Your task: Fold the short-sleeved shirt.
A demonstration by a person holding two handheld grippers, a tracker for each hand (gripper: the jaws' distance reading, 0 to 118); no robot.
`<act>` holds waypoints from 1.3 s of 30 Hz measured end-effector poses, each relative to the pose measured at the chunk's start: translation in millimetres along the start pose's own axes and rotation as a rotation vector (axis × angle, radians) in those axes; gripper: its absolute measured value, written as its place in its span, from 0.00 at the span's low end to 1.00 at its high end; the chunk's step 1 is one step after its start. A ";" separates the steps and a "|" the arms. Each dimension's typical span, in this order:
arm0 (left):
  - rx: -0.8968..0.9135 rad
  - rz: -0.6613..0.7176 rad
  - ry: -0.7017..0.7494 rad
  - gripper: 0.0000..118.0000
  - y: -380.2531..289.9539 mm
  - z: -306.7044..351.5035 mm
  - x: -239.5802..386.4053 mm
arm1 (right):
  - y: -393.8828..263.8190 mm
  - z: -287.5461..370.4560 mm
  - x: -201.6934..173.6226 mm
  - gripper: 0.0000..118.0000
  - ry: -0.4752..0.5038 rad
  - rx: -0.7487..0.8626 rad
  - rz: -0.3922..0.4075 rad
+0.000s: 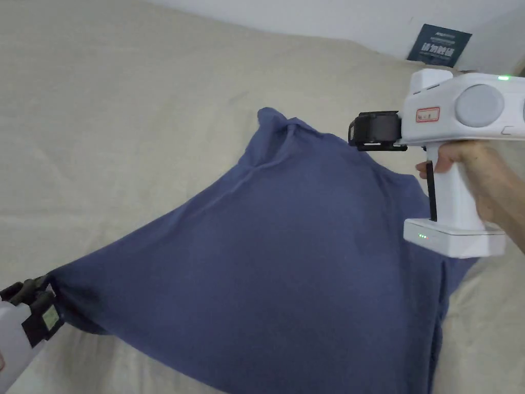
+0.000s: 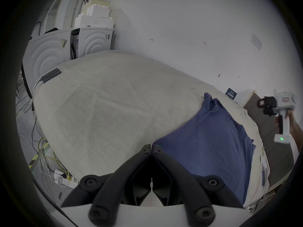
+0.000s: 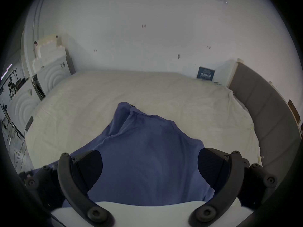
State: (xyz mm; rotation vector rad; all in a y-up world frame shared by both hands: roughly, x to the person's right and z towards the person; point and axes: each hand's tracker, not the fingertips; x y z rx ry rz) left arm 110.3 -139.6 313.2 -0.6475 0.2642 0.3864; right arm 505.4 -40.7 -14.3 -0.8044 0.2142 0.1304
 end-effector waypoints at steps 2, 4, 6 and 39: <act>-0.012 0.013 0.009 0.00 -0.8 -2.9 0.1 | 22.6 -39.9 -0.5 0.98 -0.011 -0.058 0.010; -0.032 0.026 0.027 0.00 -1.6 -7.6 -0.5 | 40.6 -77.5 -4.0 0.98 -0.033 -0.095 0.047; -0.054 0.062 0.049 0.00 -3.6 -11.6 -2.3 | 53.6 -115.1 -7.2 0.98 -0.044 -0.140 0.087; -0.038 0.146 0.081 0.00 4.2 -34.4 -5.7 | 95.0 -123.9 10.0 0.02 0.136 -0.106 -0.015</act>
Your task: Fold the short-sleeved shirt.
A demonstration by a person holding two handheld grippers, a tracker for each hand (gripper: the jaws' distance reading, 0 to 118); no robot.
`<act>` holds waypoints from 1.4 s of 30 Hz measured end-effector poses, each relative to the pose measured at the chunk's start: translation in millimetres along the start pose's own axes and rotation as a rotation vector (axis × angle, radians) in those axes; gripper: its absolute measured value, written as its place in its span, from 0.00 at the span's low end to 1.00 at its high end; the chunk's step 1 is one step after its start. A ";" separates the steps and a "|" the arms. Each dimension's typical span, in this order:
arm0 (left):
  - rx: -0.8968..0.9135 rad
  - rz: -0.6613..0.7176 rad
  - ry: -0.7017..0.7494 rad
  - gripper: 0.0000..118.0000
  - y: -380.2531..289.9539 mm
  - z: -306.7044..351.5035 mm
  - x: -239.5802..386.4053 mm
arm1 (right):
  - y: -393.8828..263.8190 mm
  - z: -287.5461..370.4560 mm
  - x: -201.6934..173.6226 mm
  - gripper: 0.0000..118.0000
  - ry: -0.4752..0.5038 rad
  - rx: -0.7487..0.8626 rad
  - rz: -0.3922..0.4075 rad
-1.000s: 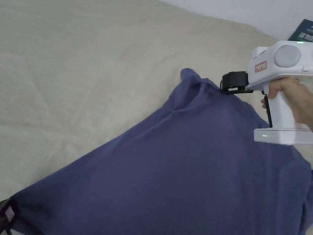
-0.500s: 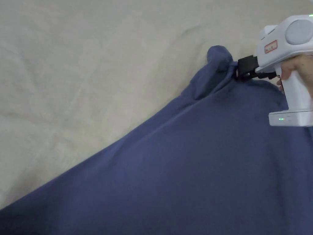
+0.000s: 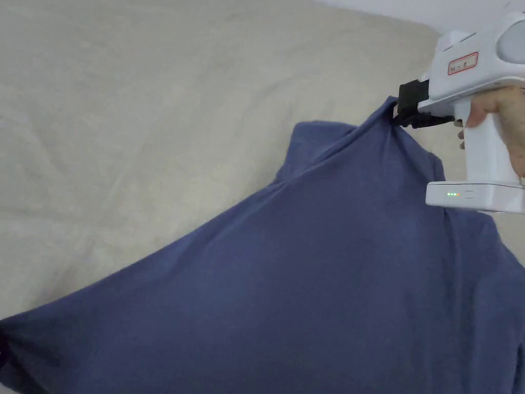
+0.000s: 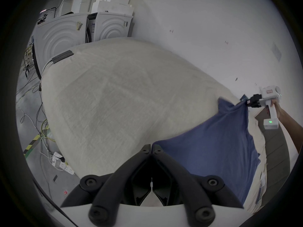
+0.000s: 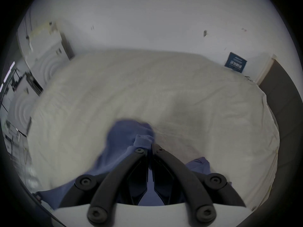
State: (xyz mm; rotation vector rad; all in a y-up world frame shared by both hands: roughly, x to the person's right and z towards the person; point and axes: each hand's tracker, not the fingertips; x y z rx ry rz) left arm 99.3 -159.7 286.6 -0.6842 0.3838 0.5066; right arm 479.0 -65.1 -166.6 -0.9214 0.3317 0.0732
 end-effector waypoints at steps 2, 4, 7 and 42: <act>0.035 0.035 -0.038 0.00 8.7 4.8 2.2 | -1.3 47.2 -0.7 0.02 -0.004 0.047 -0.004; 0.072 0.070 -0.088 0.00 18.4 10.8 6.5 | -6.0 95.3 0.0 0.02 -0.020 0.088 0.002; 0.122 0.036 -0.151 0.00 38.8 23.1 17.2 | -15.8 174.1 7.1 0.02 -0.033 0.164 -0.047; 0.587 -0.402 -0.142 0.00 386.4 210.8 211.8 | -52.1 555.4 22.0 0.02 -0.356 0.730 -0.237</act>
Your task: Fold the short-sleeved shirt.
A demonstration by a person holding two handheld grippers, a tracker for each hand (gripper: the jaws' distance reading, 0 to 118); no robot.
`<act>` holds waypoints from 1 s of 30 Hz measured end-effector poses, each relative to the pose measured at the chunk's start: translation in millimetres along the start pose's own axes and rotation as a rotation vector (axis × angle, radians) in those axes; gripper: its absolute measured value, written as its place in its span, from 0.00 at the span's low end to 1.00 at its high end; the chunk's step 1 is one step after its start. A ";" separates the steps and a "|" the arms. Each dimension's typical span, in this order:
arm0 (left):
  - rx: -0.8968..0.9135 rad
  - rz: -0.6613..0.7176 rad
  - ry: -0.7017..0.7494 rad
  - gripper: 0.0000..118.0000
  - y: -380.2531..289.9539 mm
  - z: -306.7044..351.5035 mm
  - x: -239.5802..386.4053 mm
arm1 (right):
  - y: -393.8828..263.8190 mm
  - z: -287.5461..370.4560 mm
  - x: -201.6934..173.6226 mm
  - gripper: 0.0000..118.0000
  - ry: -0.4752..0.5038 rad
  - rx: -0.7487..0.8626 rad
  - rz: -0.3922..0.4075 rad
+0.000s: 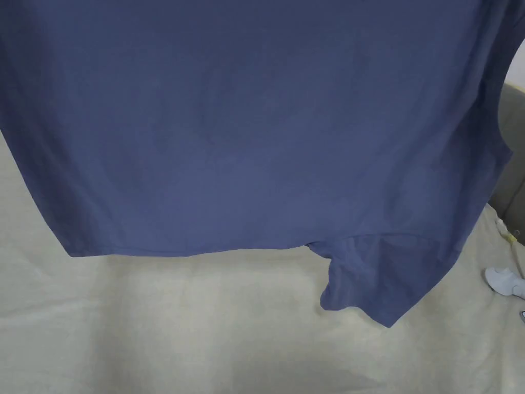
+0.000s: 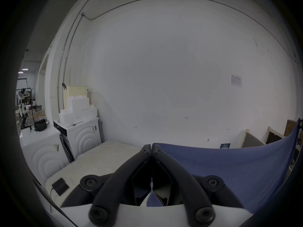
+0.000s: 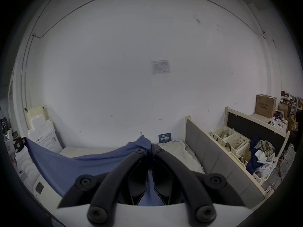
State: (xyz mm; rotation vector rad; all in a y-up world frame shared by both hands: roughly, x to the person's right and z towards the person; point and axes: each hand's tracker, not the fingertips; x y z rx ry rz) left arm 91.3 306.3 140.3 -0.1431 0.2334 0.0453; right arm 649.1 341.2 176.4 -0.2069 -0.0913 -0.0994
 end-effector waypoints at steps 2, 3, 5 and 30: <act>0.001 -0.005 0.018 0.00 7.0 -15.7 7.3 | 6.7 -16.3 -7.5 0.02 -0.024 0.013 0.011; -0.001 -0.016 0.034 0.00 11.1 -26.4 11.8 | 11.5 -26.5 -10.4 0.02 -0.036 0.019 0.011; 0.005 -0.014 0.053 0.00 16.4 -45.3 19.1 | 20.1 -45.2 -15.0 0.02 -0.046 0.032 0.001; 0.180 -0.073 0.187 0.00 -24.0 -269.1 120.3 | 7.4 -276.3 -44.7 0.02 -0.220 0.197 0.022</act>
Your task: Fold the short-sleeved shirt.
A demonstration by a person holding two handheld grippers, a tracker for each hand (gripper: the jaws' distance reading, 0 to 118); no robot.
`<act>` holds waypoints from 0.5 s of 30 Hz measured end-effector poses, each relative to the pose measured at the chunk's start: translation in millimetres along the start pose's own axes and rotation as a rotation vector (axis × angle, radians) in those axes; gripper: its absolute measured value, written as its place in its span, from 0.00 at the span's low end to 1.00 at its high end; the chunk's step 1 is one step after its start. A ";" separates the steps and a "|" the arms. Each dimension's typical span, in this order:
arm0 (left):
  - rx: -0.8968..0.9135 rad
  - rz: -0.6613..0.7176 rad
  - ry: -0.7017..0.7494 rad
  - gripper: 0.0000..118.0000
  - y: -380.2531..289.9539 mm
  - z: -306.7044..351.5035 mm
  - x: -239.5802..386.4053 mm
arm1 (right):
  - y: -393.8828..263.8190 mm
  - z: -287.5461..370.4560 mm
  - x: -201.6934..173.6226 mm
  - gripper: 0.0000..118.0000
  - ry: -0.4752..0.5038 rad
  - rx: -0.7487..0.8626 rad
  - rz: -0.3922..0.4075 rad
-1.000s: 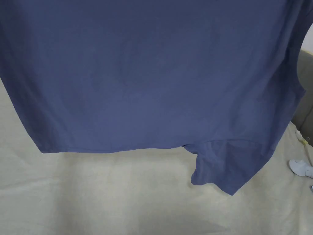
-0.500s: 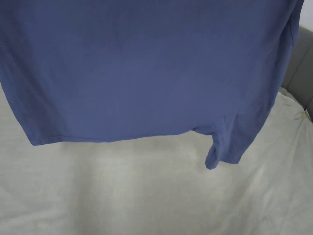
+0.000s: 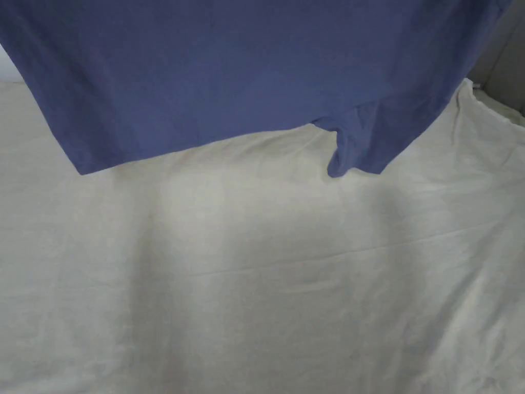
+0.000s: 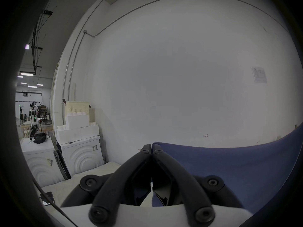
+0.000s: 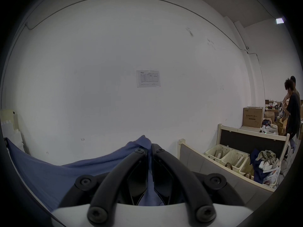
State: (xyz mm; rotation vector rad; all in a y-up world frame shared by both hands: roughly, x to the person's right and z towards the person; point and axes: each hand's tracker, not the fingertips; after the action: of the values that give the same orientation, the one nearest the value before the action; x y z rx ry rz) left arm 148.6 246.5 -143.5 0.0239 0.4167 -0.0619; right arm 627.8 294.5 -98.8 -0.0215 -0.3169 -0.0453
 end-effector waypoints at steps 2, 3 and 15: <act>-0.015 -0.002 0.002 0.00 -22.0 -5.7 5.4 | -19.3 -6.0 0.4 0.02 0.004 -0.006 0.001; -0.035 0.001 0.000 0.00 -32.6 -9.0 7.3 | -28.3 -10.1 1.2 0.02 0.005 -0.025 -0.005; -0.352 -0.100 -0.073 0.00 -212.8 -5.2 28.2 | -201.1 -36.7 32.3 0.02 0.020 -0.374 0.011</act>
State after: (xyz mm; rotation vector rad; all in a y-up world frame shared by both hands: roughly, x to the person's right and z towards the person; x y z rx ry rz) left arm 158.4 32.8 -162.0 -0.3450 0.3506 -0.0865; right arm 660.2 91.2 -120.8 -0.3934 -0.2853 -0.0937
